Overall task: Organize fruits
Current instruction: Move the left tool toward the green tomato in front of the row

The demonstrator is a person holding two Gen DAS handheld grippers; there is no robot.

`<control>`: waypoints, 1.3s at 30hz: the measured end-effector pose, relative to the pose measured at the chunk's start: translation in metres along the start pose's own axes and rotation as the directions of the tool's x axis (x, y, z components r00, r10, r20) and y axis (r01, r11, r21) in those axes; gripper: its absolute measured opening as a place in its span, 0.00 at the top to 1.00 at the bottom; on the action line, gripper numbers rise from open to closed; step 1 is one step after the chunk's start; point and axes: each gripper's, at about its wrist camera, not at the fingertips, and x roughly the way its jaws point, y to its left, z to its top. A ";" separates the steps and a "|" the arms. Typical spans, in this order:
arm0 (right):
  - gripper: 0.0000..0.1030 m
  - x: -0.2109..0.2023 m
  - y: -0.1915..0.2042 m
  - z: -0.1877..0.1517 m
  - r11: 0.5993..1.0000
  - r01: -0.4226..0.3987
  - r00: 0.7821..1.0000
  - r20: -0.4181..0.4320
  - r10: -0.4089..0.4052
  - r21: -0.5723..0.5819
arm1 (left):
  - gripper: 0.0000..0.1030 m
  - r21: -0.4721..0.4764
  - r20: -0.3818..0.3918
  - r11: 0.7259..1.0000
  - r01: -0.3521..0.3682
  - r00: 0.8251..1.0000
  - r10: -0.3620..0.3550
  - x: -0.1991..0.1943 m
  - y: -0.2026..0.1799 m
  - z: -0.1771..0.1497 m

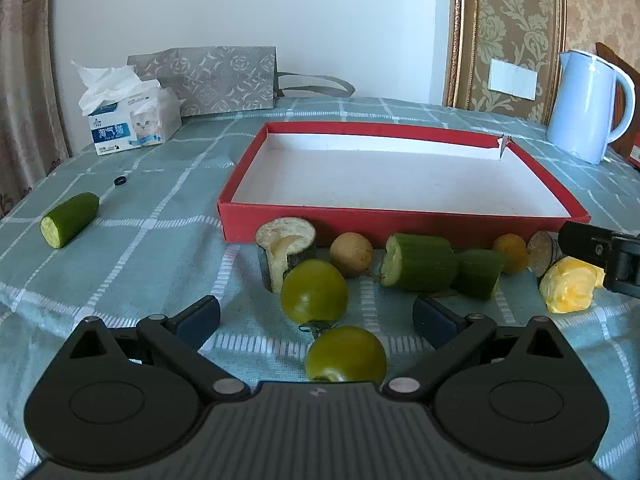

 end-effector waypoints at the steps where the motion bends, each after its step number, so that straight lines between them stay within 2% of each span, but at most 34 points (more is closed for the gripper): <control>1: 0.00 0.000 0.001 0.000 1.000 0.001 1.000 0.000 -0.001 -0.003 | 0.00 0.004 -0.002 1.000 -0.001 1.000 0.001 0.000 -0.001 0.000; 9: 0.00 -0.002 0.000 0.000 1.000 0.007 1.000 0.013 -0.007 -0.007 | 0.00 -0.001 -0.013 1.000 -0.008 1.000 0.008 0.001 0.000 0.000; 13: 0.00 -0.004 -0.004 0.002 1.000 -0.015 1.000 0.024 0.014 0.020 | 0.00 -0.005 -0.015 1.000 -0.005 1.000 0.005 0.002 0.001 0.000; 17: 0.00 -0.001 -0.003 0.002 1.000 -0.017 1.000 0.004 0.017 0.011 | 0.00 -0.031 -0.005 1.000 -0.001 1.000 0.000 0.000 0.005 -0.001; 20: 0.00 -0.003 -0.005 0.003 1.000 0.002 1.000 0.020 -0.002 0.022 | 0.00 -0.048 0.011 0.999 0.003 1.000 -0.002 -0.006 0.012 -0.003; 30: 0.00 -0.004 -0.010 0.003 0.999 -0.016 1.000 0.017 0.015 0.052 | 0.00 -0.038 0.020 0.999 0.026 0.999 -0.026 -0.025 0.028 -0.014; 39: 0.00 -0.002 -0.013 0.003 0.998 -0.026 1.000 0.000 0.026 0.064 | 0.00 -0.023 0.011 0.999 0.034 0.999 -0.033 -0.025 0.016 -0.011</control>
